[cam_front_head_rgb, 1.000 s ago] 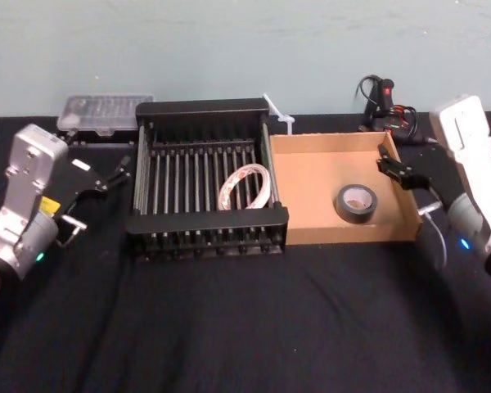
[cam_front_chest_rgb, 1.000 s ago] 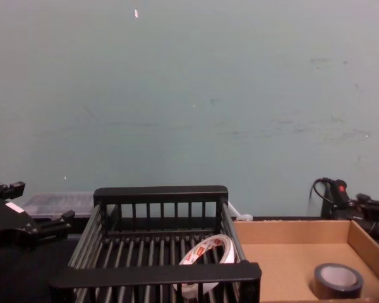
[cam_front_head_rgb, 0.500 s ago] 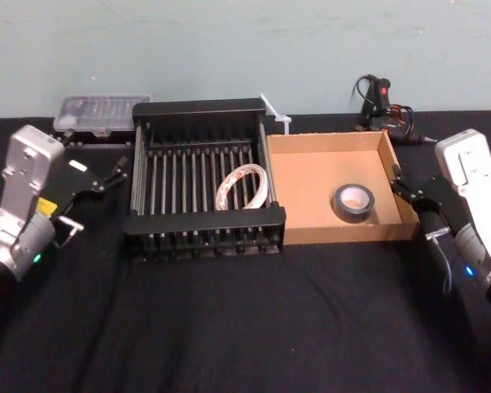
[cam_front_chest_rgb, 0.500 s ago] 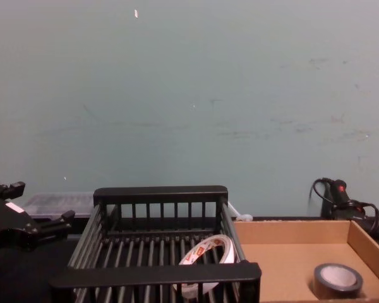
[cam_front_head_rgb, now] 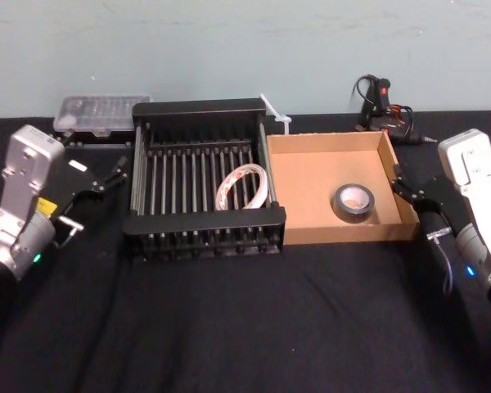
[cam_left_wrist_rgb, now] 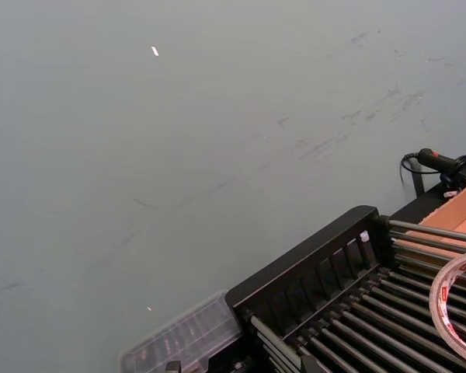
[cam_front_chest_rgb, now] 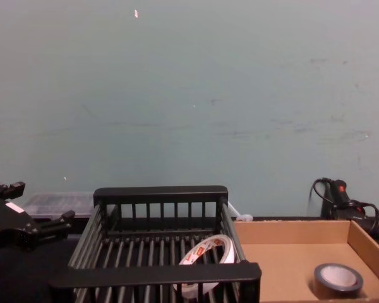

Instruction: Pick up the white tape and place it into the black box , Pick up the silver tape and place it into the brown box.

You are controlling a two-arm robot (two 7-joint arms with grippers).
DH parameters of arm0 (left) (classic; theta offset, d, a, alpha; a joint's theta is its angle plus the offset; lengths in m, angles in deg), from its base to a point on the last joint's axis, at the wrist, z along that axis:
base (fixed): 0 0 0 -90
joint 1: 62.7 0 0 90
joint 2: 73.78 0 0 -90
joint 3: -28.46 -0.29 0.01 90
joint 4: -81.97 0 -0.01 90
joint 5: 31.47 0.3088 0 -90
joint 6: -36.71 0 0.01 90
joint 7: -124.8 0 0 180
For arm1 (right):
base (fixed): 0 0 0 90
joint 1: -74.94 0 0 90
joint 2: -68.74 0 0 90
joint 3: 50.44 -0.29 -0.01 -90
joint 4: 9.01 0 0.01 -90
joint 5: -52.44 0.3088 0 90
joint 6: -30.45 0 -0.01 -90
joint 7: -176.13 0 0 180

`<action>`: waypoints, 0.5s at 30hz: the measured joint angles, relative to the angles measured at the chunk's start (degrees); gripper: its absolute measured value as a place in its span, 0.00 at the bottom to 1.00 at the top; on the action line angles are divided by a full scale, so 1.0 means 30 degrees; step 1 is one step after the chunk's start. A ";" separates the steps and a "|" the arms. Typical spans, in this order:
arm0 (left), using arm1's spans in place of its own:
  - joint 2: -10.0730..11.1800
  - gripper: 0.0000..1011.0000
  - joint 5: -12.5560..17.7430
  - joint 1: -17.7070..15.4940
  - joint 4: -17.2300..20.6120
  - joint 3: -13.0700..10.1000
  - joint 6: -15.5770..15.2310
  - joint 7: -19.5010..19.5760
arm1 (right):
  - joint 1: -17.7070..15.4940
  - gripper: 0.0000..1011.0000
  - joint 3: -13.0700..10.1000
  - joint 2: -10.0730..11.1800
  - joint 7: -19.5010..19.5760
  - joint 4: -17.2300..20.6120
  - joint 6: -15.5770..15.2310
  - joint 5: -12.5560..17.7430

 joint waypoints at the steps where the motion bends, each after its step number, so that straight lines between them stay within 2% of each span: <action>1: 0.0000 0.99 -0.0001 0.0000 0.0001 0.0000 0.0000 0.0000 | 0.0002 0.99 0.0005 0.0002 0.0003 0.0000 0.0000 0.0000; 15: 0.0000 0.99 0.0000 0.0000 0.0001 0.0000 0.0000 -0.0001 | 0.0017 0.99 0.0053 0.0028 0.0041 -0.0014 -0.0005 0.0001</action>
